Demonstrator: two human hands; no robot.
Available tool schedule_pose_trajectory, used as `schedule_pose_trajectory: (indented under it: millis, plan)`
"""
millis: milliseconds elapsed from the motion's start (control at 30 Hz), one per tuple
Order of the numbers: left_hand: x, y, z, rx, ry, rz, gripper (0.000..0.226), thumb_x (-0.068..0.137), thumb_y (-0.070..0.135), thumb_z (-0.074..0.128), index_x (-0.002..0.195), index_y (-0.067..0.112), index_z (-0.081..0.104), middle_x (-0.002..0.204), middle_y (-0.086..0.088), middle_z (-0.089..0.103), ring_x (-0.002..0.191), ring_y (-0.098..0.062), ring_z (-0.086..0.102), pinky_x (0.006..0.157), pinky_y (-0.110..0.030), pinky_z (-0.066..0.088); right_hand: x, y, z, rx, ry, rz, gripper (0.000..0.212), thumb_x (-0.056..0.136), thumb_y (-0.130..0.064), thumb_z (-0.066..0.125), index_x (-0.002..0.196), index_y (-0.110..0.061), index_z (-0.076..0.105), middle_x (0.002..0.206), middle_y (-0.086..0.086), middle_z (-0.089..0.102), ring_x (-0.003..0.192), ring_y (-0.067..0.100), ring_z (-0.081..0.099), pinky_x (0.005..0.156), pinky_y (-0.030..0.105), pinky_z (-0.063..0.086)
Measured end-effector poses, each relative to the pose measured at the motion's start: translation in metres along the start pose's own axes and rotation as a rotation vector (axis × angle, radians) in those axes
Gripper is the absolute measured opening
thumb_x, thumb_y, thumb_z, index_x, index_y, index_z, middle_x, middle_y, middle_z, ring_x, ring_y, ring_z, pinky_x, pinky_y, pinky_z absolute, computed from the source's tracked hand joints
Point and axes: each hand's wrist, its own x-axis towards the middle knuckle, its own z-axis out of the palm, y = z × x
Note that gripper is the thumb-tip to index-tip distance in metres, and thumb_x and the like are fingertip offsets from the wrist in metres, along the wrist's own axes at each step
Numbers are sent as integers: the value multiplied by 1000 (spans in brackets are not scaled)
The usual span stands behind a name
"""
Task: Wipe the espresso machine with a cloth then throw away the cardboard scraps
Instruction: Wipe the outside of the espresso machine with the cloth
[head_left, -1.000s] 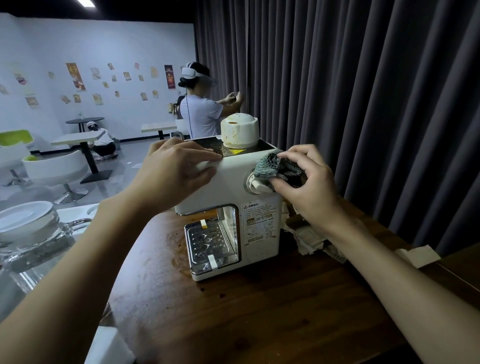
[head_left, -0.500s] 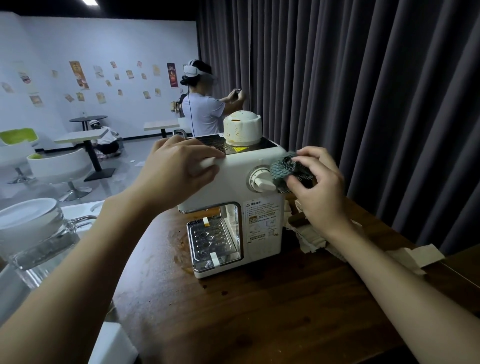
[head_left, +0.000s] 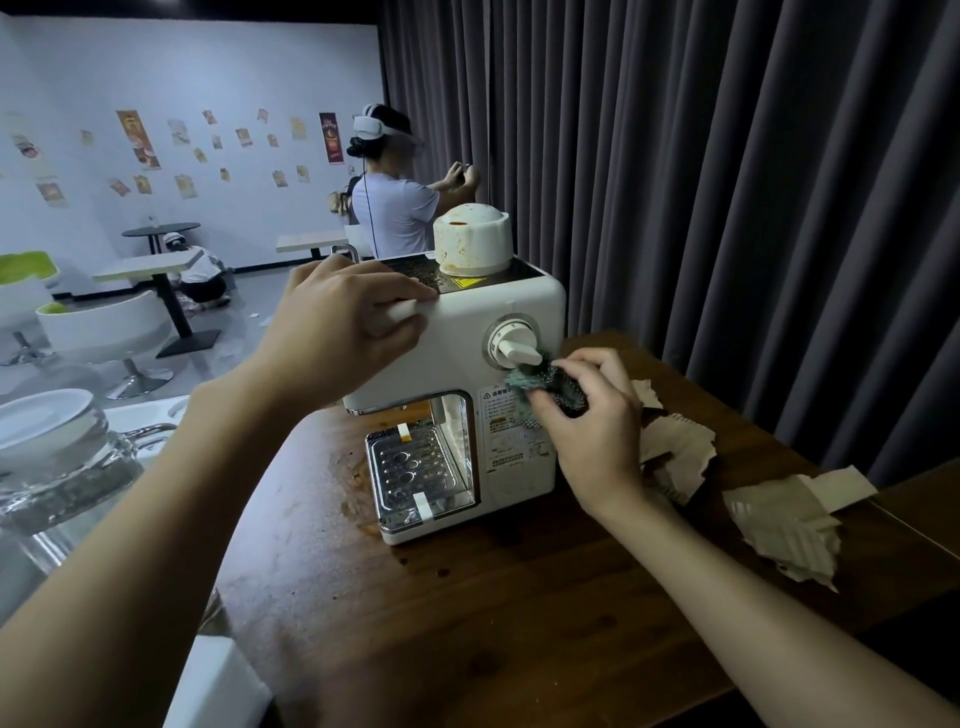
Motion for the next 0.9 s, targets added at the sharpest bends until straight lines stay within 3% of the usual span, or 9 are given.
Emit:
schedule_pose_trajectory:
  millis: [167, 467, 800, 900]
  plan:
    - [-1, -1, 1, -11, 10, -4, 35, 89, 41, 55, 117, 29, 72, 118, 7, 70, 103, -28, 53, 95, -42, 33, -20, -17, 17, 49, 25, 31, 32, 75, -6, 80, 104, -2, 67, 101, 7, 64, 94, 20, 59, 82, 29, 50]
    - [-2, -2, 1, -26, 14, -19, 39, 86, 43, 52, 116, 30, 73, 111, 7, 70, 107, -29, 54, 101, -47, 36, -29, -41, 40, 77, 121, -54, 22, 76, 0, 77, 96, -2, 67, 92, 11, 61, 87, 16, 57, 78, 15, 41]
    - [-2, -2, 9, 27, 82, -2, 24, 90, 41, 68, 111, 29, 71, 110, 4, 67, 107, -31, 52, 99, -44, 32, -24, -16, 21, 31, 188, 41, 29, 78, 2, 73, 107, 0, 67, 100, 10, 61, 93, 10, 55, 82, 17, 45]
    - [-1, -1, 9, 41, 80, -3, 25, 90, 43, 67, 110, 28, 71, 108, 4, 67, 105, -32, 52, 99, -45, 32, -24, -16, 22, 20, 167, 5, 32, 79, 1, 73, 110, 0, 67, 106, 12, 62, 98, 16, 59, 86, 21, 48]
